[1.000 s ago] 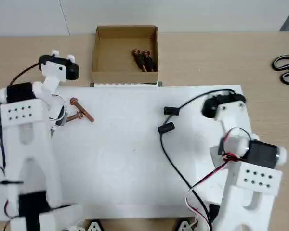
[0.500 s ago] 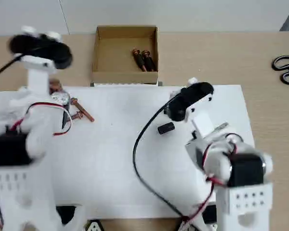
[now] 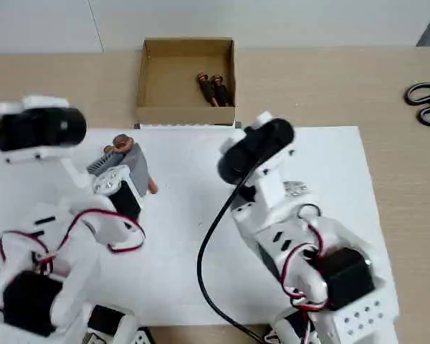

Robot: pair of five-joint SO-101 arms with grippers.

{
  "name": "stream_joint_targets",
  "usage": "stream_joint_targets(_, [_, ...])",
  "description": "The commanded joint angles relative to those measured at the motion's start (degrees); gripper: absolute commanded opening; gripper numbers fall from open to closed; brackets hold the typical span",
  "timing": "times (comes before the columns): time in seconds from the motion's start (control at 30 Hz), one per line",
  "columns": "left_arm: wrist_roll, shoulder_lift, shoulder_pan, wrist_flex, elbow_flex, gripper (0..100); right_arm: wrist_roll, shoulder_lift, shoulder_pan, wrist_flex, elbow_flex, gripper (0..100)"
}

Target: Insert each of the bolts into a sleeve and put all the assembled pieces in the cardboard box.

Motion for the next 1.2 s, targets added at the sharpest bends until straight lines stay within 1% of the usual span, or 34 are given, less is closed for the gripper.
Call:
stream_joint_targets(0.0, [3.78,-4.57,2.02,-7.38,4.18,1,-1.49,-0.57,-4.62,-4.88,1.49,0.3])
stream_joint_targets(0.13, [5.80,-9.93,3.43,-12.48,9.63,1,-3.60,-0.57,-8.04,-5.41,2.81,0.3])
stream_joint_targets(0.23, [6.95,-13.98,3.34,-14.68,12.35,1,-5.36,-0.92,-9.80,-5.32,3.60,0.3])
stream_joint_targets(0.37, [7.30,-19.16,3.25,-15.12,14.90,1,-5.36,-6.11,-12.35,-5.49,6.33,0.4])
stream_joint_targets(0.5, [8.00,-24.09,3.34,-14.86,18.77,1,-5.10,-14.90,-12.70,-5.41,13.19,0.4])
stream_joint_targets(0.8, [8.00,-38.59,3.60,-14.77,33.45,1,3.96,-37.23,-12.70,-5.93,30.07,0.3])
stream_joint_targets(0.93, [7.91,-42.73,7.82,-14.33,37.58,1,8.18,-44.70,-12.62,-6.11,36.48,0.3])
stream_joint_targets(1.17, [7.82,-42.11,14.33,-14.24,38.02,1,10.55,-44.79,-11.82,-16.40,43.34,0.3])
